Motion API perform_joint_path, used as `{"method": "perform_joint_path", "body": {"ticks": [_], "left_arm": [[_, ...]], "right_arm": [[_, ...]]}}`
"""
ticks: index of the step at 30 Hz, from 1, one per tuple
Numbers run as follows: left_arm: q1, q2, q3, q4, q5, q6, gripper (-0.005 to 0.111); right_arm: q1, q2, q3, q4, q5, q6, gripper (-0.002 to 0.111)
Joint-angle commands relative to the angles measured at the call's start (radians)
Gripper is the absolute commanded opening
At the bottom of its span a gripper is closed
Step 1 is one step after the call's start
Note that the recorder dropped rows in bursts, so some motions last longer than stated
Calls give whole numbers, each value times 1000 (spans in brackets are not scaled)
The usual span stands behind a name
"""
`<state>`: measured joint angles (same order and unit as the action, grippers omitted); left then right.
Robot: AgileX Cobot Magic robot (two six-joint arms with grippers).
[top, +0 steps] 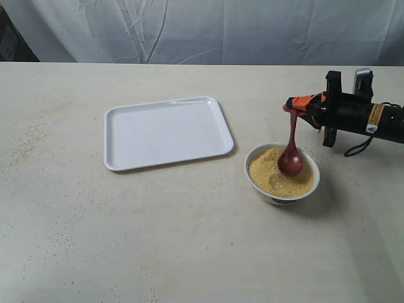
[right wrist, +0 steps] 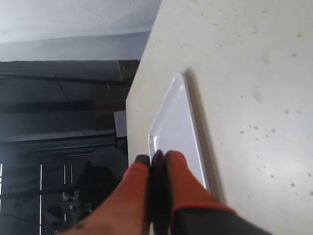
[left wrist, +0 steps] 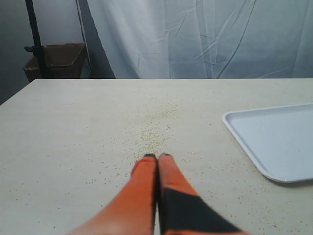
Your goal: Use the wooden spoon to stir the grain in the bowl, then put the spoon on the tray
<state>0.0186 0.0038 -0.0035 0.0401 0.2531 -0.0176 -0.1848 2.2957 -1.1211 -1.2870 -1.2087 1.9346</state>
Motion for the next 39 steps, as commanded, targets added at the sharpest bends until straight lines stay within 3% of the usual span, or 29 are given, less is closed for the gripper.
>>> {"method": "perform_joint_path", "body": {"ticks": [1, 9, 16, 24, 30, 39], "left_arm": [[4, -4, 3, 2, -14, 0, 0], [4, -4, 3, 2, -14, 0, 0], [4, -4, 3, 2, -14, 0, 0], [4, -4, 3, 2, -14, 0, 0], [4, -4, 3, 2, -14, 0, 0], [4, -4, 3, 2, -14, 0, 0]], "right_arm": [[7, -69, -8, 19, -12, -100, -1], [29, -380, 27, -51, -12, -527, -1], [206, -505, 144, -44, 299, -869, -1], [345, -453, 158, -24, 371, -942, -1], [385, -412, 158, -24, 469, -942, -1], [385, -426, 158, -53, 339, -843, -1]]}}
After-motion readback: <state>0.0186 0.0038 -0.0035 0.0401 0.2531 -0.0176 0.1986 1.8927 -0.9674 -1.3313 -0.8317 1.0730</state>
